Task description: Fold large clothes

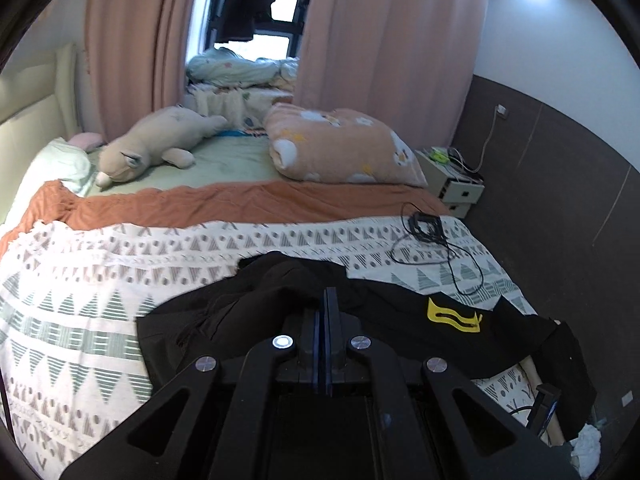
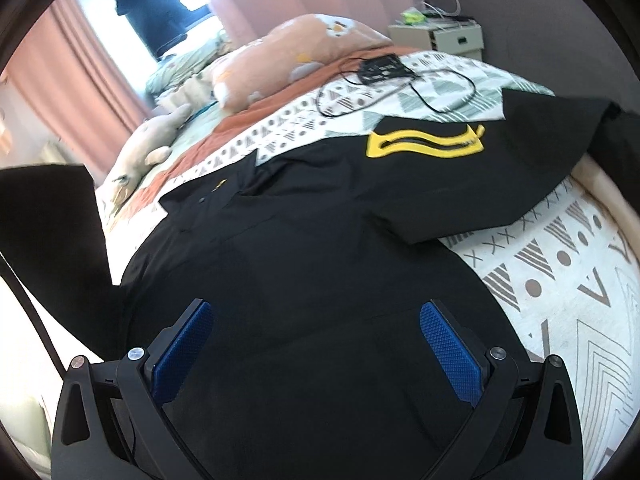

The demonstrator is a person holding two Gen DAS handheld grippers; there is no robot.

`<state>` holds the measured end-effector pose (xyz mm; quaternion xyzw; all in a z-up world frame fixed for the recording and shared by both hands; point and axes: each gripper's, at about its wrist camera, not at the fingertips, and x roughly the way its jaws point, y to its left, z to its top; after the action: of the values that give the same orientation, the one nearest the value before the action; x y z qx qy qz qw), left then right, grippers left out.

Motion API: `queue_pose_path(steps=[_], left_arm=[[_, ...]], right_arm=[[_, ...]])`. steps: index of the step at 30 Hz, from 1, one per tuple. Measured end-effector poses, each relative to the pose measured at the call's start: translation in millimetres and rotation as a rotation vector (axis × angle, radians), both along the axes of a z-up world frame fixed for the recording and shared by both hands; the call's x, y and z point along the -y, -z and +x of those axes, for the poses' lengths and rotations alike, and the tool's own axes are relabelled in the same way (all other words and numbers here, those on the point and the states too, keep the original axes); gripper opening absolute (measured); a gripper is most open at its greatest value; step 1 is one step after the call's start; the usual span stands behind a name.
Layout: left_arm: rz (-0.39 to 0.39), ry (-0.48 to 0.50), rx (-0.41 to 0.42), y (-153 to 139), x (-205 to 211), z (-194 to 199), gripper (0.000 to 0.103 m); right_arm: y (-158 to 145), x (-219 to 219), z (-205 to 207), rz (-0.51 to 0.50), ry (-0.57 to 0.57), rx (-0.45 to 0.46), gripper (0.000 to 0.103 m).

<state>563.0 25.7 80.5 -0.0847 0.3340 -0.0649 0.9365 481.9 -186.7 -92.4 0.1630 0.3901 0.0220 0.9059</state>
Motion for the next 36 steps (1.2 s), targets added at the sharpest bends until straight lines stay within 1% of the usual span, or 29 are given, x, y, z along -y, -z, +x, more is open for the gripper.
queue_pose_path(steps=[2, 6, 8, 11, 14, 16, 17, 18, 19, 21, 23, 26, 29, 32, 36], left_arm=[[-0.015, 0.027, -0.028, 17, 16, 15, 0.004], [-0.068, 0.092, -0.092, 55, 42, 39, 0.004], [-0.092, 0.098, -0.136, 78, 56, 51, 0.004], [-0.150, 0.118, -0.208, 115, 75, 65, 0.004], [-0.190, 0.136, -0.262, 146, 91, 70, 0.005], [-0.232, 0.175, -0.287, 163, 100, 70, 0.017], [-0.253, 0.195, -0.297, 170, 103, 70, 0.044], [-0.274, 0.211, -0.306, 175, 105, 68, 0.093], [-0.293, 0.221, -0.312, 179, 106, 67, 0.103], [-0.301, 0.220, -0.319, 183, 106, 59, 0.103], [-0.317, 0.207, -0.317, 181, 96, 48, 0.103], [-0.322, 0.171, -0.278, 170, 72, 30, 0.103], [-0.342, 0.135, -0.239, 157, 41, 2, 0.103], [-0.307, 0.054, -0.185, 144, 8, -33, 0.103], [-0.311, -0.047, -0.141, 140, -39, -79, 0.103]], right_arm=[[3, 5, 7, -0.003, 0.018, -0.010, 0.103], [6, 14, 19, 0.013, 0.035, -0.026, 0.103], [9, 21, 23, 0.021, 0.052, -0.035, 0.103], [12, 28, 27, 0.040, 0.078, -0.045, 0.103], [12, 35, 31, 0.049, 0.076, -0.041, 0.103], [12, 39, 32, 0.045, 0.088, -0.039, 0.103], [11, 42, 33, 0.046, 0.094, -0.038, 0.103], [12, 45, 33, 0.049, 0.099, -0.038, 0.103], [12, 47, 33, 0.053, 0.103, -0.039, 0.103], [14, 49, 33, 0.066, 0.104, -0.042, 0.103], [15, 49, 34, 0.071, 0.101, -0.045, 0.103], [15, 46, 35, 0.062, 0.090, -0.047, 0.103], [13, 37, 35, 0.055, 0.072, -0.042, 0.103], [11, 23, 35, 0.041, 0.040, -0.034, 0.103], [10, -8, 36, -0.002, -0.025, -0.021, 0.103]])
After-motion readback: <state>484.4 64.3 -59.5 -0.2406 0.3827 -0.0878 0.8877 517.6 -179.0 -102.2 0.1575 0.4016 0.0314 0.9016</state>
